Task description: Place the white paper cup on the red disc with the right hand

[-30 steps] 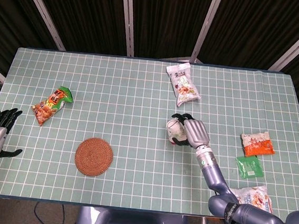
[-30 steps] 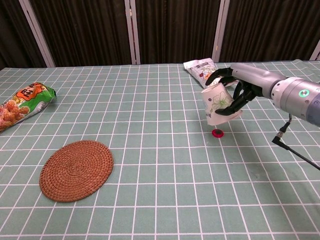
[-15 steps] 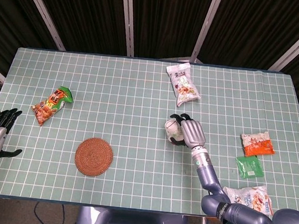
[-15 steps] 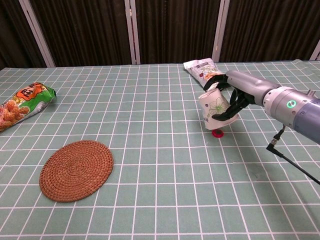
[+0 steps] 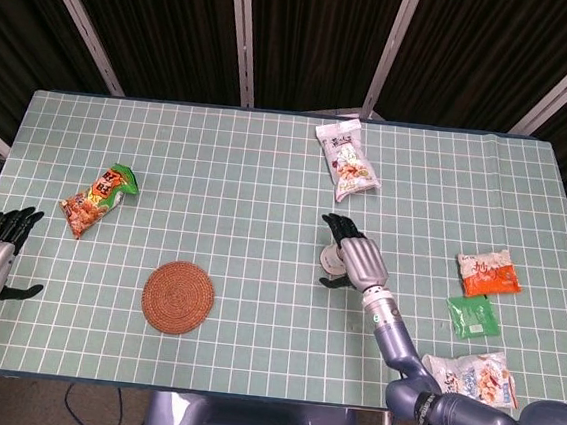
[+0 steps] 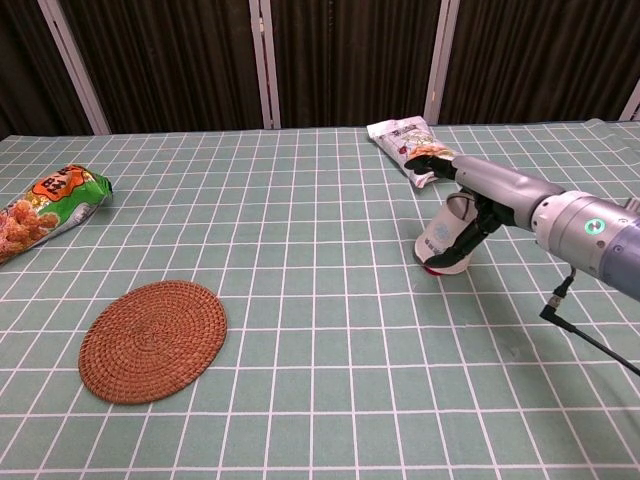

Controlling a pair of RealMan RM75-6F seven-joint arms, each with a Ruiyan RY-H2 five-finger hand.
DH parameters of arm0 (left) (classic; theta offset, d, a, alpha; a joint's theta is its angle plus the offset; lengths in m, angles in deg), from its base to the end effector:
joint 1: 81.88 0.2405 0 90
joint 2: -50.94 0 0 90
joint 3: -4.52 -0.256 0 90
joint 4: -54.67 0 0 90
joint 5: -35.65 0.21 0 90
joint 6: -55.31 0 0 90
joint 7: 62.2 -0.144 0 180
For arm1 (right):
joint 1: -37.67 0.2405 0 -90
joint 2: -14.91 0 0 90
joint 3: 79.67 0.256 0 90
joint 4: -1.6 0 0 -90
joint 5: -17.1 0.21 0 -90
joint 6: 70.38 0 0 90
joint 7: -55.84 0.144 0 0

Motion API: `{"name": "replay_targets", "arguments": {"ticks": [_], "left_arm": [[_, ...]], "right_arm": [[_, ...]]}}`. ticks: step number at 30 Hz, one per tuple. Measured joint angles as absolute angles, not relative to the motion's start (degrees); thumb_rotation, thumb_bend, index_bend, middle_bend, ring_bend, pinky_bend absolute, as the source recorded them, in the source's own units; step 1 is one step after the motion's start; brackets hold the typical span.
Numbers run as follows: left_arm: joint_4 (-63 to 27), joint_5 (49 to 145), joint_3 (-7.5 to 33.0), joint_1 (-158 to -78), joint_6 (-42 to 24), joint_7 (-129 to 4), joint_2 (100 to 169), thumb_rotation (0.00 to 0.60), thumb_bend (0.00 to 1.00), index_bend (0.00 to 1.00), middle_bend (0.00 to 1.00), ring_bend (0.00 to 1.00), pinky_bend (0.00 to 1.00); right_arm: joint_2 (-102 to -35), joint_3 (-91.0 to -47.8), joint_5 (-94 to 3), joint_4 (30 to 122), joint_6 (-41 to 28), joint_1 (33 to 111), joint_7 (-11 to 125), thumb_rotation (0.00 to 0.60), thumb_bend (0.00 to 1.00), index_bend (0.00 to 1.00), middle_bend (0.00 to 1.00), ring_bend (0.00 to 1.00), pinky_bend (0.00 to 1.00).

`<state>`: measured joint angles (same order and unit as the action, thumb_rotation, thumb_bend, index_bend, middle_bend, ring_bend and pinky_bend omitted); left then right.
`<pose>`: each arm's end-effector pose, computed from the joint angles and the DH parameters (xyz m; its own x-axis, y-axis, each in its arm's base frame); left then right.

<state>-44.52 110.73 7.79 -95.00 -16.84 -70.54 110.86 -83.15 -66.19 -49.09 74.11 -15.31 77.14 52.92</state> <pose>-0.2989 0.2205 0.1509 0.4547 0.1777 0.8727 0.8860 0.0095 -0.4636 -0.1665 -0.3531 -0.0439 0.1642 -0.2972 0.9406 -0.9689 -0.2275 0.0973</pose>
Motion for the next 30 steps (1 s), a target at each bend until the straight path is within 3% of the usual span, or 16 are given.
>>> {"name": "replay_targets", "arguments": {"ticks": [9,15,30], "left_arm": [[-44.97,111.06,7.65,-94.94,-16.99,-70.38,110.64,0.6,0.0,0.0,0.0,0.0,0.0],[-45.46,111.84,7.44,-94.75,-17.45,-70.16,110.37,0.6,0.0,0.0,0.0,0.0,0.0],[-46.22,115.54,7.05,-93.6,-21.33,-70.0,109.91,0.6,0.0,0.0,0.0,0.0,0.0]], "right_arm": [[-80.23,-68.21,-52.32,78.7,-13.81,75.09,55.16,0.6,0.0,0.0,0.0,0.0,0.24],[-77.54,-69.05,-54.69,82.62,-11.6,73.65,56.03,0.6,0.0,0.0,0.0,0.0,0.13],[-64.62,-71.06,-64.51,88.64,0.65,67.18,57.32,0.6,0.0,0.0,0.0,0.0,0.0]]}}
